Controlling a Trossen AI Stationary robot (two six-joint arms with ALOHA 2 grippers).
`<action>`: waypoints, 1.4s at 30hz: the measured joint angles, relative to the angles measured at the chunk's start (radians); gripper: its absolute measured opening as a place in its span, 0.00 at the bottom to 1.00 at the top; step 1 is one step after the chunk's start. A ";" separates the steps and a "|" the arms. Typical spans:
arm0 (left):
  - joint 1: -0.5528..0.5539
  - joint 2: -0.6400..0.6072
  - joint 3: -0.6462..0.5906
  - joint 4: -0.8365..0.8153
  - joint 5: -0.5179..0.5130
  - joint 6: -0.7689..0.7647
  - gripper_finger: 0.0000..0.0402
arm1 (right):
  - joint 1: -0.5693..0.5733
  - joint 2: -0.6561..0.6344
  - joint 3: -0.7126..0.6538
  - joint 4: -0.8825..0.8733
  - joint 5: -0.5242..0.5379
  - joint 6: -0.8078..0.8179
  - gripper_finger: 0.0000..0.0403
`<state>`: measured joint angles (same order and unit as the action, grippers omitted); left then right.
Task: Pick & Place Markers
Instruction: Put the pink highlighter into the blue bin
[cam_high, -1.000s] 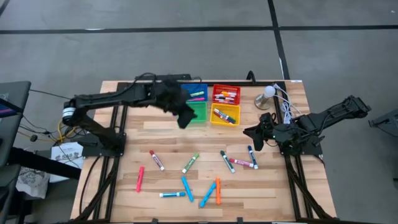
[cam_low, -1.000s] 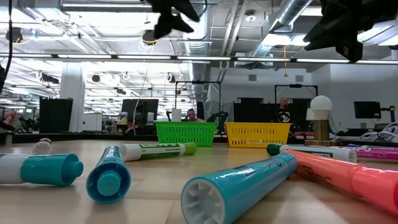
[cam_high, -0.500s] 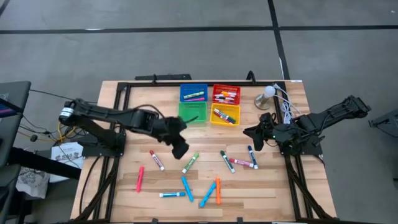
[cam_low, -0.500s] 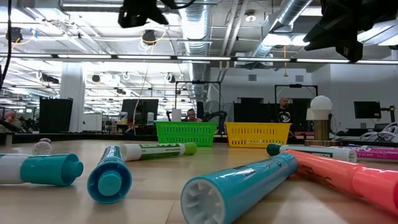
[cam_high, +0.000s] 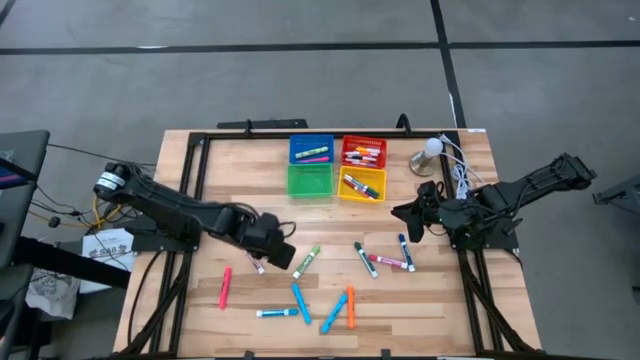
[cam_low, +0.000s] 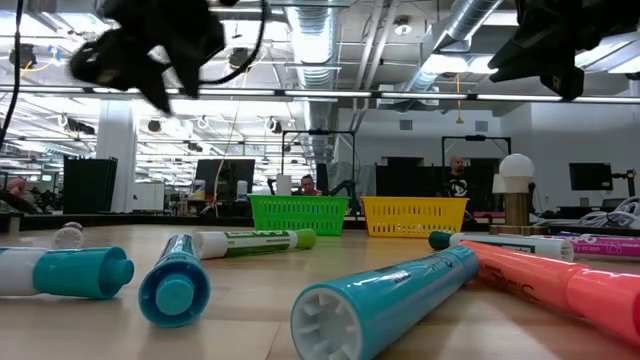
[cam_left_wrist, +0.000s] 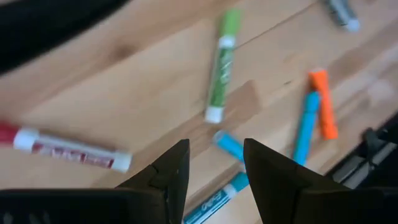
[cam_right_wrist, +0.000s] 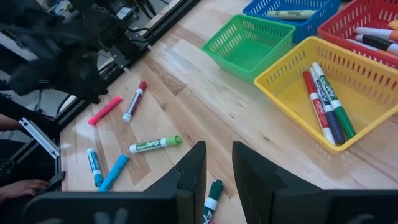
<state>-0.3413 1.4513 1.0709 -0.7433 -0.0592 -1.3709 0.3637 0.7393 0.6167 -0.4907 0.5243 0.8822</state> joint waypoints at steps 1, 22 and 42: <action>-0.015 0.000 -0.017 0.002 0.000 -0.037 0.37 | 0.000 0.000 0.000 -0.002 0.000 0.000 0.17; -0.333 0.000 -0.204 -0.027 0.009 -0.636 0.37 | 0.000 0.000 0.000 -0.004 0.000 -0.003 0.17; -0.410 0.000 -0.324 -0.048 0.116 -0.765 0.37 | 0.000 0.000 0.000 -0.003 0.001 -0.001 0.17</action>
<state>-0.7517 1.4513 0.7472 -0.7912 0.0570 -2.1364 0.3637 0.7392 0.6167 -0.4942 0.5255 0.8810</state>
